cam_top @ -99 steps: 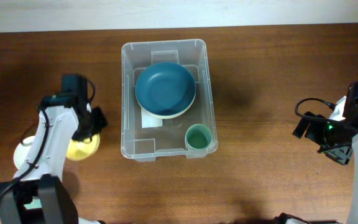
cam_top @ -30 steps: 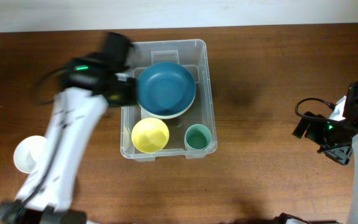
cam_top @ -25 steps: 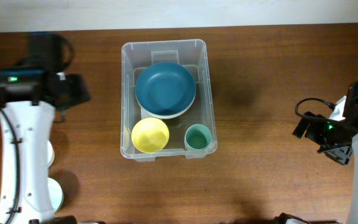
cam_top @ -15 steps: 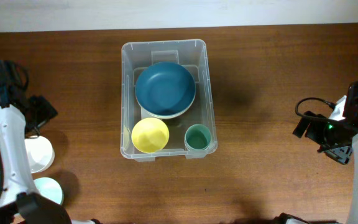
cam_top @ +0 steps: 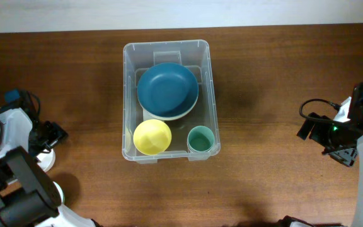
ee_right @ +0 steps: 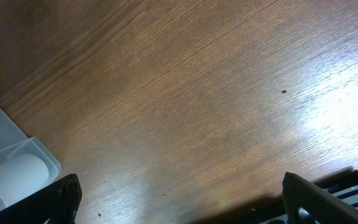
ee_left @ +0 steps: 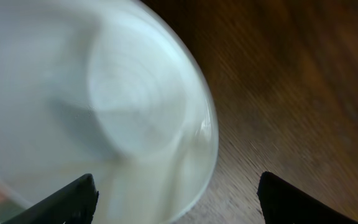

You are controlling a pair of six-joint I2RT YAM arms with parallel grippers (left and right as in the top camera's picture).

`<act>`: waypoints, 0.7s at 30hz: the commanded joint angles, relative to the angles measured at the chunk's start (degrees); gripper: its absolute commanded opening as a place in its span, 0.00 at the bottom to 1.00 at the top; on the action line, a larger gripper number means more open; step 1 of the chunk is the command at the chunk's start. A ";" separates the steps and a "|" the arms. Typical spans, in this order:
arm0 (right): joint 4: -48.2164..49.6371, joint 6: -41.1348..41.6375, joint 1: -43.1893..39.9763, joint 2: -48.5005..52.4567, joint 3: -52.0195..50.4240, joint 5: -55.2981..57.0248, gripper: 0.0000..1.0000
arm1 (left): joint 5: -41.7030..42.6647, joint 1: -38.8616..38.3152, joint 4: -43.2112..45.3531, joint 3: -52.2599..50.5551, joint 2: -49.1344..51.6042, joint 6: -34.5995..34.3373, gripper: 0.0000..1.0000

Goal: Pack container
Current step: 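Grip the rim of the white bowl with the left gripper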

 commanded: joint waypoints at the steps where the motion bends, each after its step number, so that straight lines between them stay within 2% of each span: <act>1: -0.07 -0.61 -0.31 -0.07 -0.09 0.57 0.99 | 0.70 0.13 0.57 -0.55 2.40 -0.50 0.80; 5: -0.07 -0.61 -0.31 -0.07 -0.09 0.57 0.99 | 0.68 0.13 2.73 -0.52 2.64 -0.48 0.48; 11: -0.04 -0.61 -0.31 -0.07 -0.09 0.57 0.99 | 0.70 0.07 3.74 -0.52 2.64 -0.13 0.21; 14: -0.04 -0.61 -0.31 -0.07 -0.09 0.57 0.99 | 0.74 0.00 4.22 -0.52 2.64 -0.13 0.03; 21: -0.09 -0.61 -0.31 -0.07 -0.11 0.57 0.99 | 6.36 -1.18 3.76 2.64 2.32 3.37 0.01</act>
